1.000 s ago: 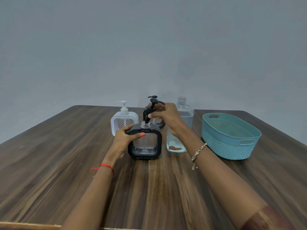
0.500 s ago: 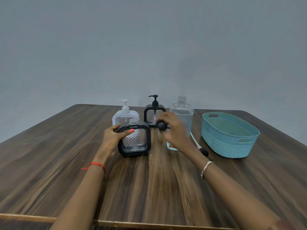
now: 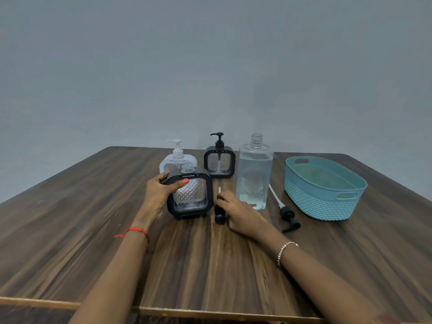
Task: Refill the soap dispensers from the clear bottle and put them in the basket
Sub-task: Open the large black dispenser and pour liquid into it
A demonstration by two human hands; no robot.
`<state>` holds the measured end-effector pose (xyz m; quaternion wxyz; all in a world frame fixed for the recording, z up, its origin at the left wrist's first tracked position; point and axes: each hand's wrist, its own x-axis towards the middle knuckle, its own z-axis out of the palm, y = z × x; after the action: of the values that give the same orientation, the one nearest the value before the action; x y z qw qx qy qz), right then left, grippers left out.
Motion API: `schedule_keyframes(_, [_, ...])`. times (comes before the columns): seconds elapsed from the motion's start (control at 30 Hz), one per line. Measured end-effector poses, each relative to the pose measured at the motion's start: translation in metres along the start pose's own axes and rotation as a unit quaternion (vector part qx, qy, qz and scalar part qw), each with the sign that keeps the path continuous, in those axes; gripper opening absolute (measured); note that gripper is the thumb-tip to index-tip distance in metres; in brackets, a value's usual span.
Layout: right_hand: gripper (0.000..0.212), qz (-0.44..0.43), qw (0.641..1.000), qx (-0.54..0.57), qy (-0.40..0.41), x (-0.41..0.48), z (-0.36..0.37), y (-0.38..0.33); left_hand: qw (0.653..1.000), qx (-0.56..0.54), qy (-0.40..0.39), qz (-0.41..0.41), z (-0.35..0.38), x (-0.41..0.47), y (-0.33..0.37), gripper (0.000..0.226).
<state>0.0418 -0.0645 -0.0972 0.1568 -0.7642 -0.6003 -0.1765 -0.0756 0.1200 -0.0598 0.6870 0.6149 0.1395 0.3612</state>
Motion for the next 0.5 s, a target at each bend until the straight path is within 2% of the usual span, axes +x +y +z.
schedule_keyframes(0.07, [0.046, -0.002, 0.999, 0.026, 0.031, 0.0, -0.008, 0.0, 1.0, -0.003, 0.001, -0.001, 0.0, 0.002, -0.001, 0.04])
schedule_keyframes(0.13, [0.042, 0.006, 0.989, 0.066, 0.133, 0.0, -0.022, -0.003, 1.0, -0.004, -0.002, -0.002, 0.0, 0.004, -0.001, 0.041])
schedule_keyframes(0.23, [0.035, 0.056, 0.927, 0.12, 0.351, 0.003, -0.047, -0.004, 1.0, -0.006, -0.001, -0.006, 0.004, 0.006, -0.003, 0.044])
schedule_keyframes(0.3, [0.031, 0.115, 0.876, 0.135, 0.45, 0.008, -0.06, 0.001, 1.0, -0.012, 0.002, -0.009, 0.006, 0.008, -0.004, 0.05])
schedule_keyframes(0.37, [0.047, 0.211, 0.836, 0.22, 0.456, 0.013, -0.068, 0.015, 1.0, -0.02, -0.002, -0.008, 0.009, 0.009, -0.003, 0.052])
schedule_keyframes(0.43, [0.073, 0.312, 0.81, 0.313, 0.386, 0.018, -0.065, 0.041, 1.0, -0.021, -0.005, 0.0, 0.013, 0.008, -0.001, 0.046])
schedule_keyframes(0.5, [0.09, 0.358, 0.781, 0.408, 0.308, 0.019, -0.061, 0.06, 1.0, -0.025, 0.001, 0.007, 0.018, 0.007, 0.002, 0.039])
